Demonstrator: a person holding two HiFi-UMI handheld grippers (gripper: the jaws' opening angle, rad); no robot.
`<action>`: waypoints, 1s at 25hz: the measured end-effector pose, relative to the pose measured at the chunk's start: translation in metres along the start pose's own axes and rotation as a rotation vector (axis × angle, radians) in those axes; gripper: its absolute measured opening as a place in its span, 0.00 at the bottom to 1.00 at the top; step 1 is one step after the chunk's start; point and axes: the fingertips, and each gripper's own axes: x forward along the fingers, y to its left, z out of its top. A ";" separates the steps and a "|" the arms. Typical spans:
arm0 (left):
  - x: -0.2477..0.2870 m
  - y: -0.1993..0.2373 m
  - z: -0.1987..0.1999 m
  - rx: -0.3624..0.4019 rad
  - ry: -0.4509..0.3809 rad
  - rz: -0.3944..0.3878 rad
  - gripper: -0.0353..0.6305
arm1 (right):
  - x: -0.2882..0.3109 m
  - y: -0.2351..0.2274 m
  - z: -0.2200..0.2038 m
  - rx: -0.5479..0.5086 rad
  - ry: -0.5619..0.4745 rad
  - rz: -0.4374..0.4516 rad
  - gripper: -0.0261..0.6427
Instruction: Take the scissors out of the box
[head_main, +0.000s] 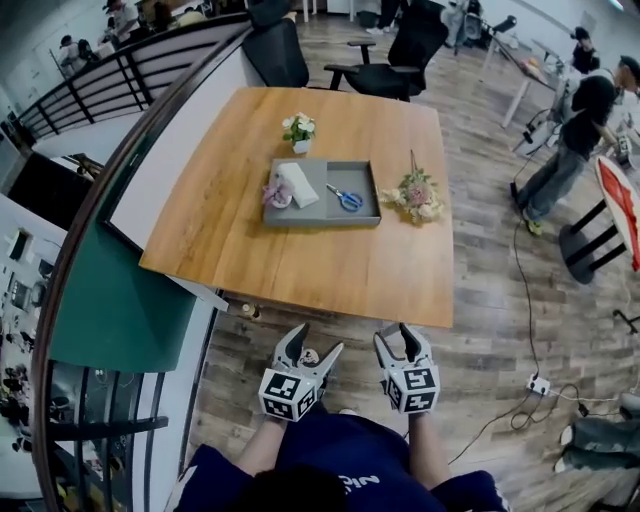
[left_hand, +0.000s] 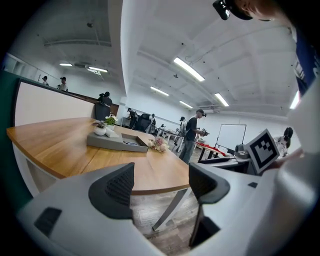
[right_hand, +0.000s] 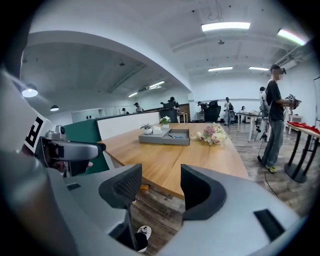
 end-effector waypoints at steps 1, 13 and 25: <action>0.007 0.007 0.005 0.001 0.004 -0.012 0.56 | 0.008 -0.002 0.006 -0.001 0.001 -0.011 0.41; 0.075 0.095 0.049 0.039 0.037 -0.114 0.56 | 0.100 -0.001 0.059 0.006 0.003 -0.106 0.41; 0.101 0.148 0.072 0.070 0.044 -0.139 0.55 | 0.152 0.006 0.083 0.005 0.002 -0.135 0.41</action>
